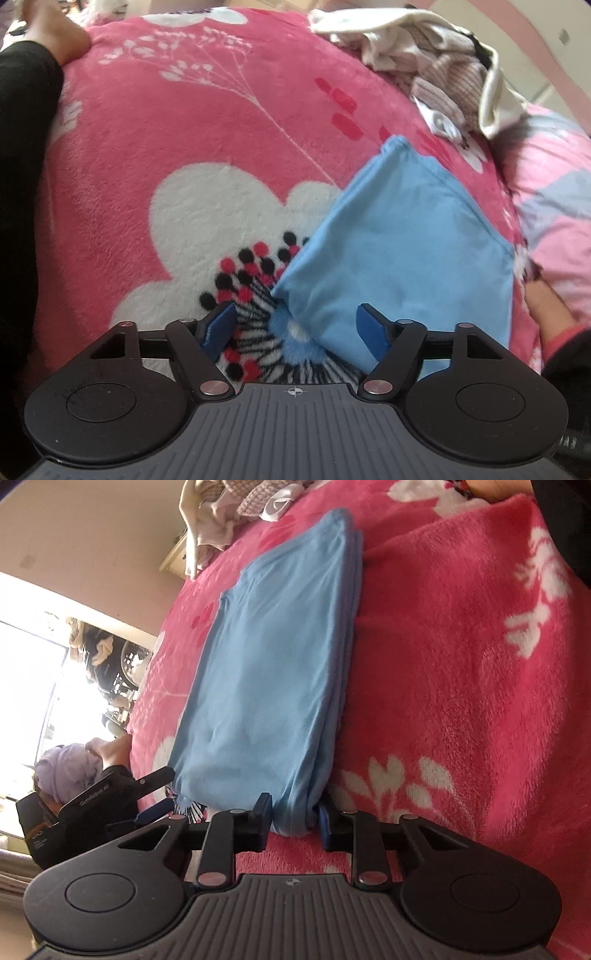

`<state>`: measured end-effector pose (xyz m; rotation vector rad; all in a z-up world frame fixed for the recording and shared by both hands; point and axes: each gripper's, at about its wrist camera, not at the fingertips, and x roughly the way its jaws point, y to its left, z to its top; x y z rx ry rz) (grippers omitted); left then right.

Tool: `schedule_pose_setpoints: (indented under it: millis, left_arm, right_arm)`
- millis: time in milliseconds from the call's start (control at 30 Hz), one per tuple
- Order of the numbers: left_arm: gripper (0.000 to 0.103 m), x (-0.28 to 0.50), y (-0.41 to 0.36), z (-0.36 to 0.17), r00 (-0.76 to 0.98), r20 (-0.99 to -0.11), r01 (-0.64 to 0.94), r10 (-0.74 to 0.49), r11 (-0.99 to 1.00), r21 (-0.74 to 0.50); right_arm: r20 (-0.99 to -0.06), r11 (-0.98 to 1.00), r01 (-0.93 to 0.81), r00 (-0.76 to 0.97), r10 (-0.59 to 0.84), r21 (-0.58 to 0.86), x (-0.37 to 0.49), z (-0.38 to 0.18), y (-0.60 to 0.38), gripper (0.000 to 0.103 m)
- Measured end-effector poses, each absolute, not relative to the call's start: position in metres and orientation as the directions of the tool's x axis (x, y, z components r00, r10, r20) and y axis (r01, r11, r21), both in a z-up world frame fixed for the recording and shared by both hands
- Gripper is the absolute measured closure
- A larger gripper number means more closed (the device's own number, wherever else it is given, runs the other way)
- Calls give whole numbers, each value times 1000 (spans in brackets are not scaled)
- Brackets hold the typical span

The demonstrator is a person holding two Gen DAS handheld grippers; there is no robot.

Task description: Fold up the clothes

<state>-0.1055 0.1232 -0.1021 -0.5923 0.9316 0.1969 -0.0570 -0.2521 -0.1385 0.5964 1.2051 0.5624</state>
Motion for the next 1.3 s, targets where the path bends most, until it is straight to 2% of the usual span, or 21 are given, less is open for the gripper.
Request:
schedule_pose_setpoints:
  millis: [100,167,267,300,333,600,733,800,867,967,1033,1167,1300]
  left_arm:
    - [50,-102,126,-105,605,-793,-447,-69,795,-410]
    - [64,-100,126,-106,609,-791,-461,-52,788,-407]
    - [92,-100,128,-106,620,-784,-485,-34,768,-417]
    - [98,-101,130,-106,631,-775,-491,-39,754,-437]
    - [99,-102,131,-104,641,-766,-488,-45,747,-452]
    - [101,-114,150,-86,725,-678,-448,-126,661,-602]
    - [100,-108,159,-108,665,-736,-493,-131,663,-564]
    - [101,-111,161,-113,641,-764,-535,-73,672,-512]
    - [100,-117,166,-110,652,-757,-555,-36,657,-510]
    - [92,-123,170,-104,670,-740,-550,-65,627,-553]
    - [77,-125,167,-101,673,-731,-525,-111,625,-578]
    - [69,-124,145,-105,636,-740,-473,-220,646,-598]
    - [64,-120,120,-116,581,-770,-446,-263,689,-572]
  right_arm:
    - [-669,706,-78,263,696,704,-55,-142,-254,84]
    - [-660,698,-82,264,703,711,-54,-142,-254,84]
    - [-656,699,-100,271,704,708,-54,-140,-254,85]
    - [-656,700,-106,274,704,707,-54,-139,-254,86]
    - [-655,701,-111,277,703,705,-55,-139,-253,86]
    - [-633,706,-169,337,697,688,-60,-119,-262,91]
    - [-659,716,-132,305,688,686,-61,-129,-263,91]
    - [-673,723,-112,294,679,681,-62,-133,-266,90]
    - [-678,725,-94,289,676,682,-63,-134,-269,88]
    - [-676,718,-74,281,681,692,-64,-136,-271,86]
    - [-672,711,-60,279,686,701,-63,-137,-271,83]
    - [-670,703,-30,276,689,711,-63,-141,-274,82]
    - [-674,705,-25,271,688,709,-64,-142,-274,82]
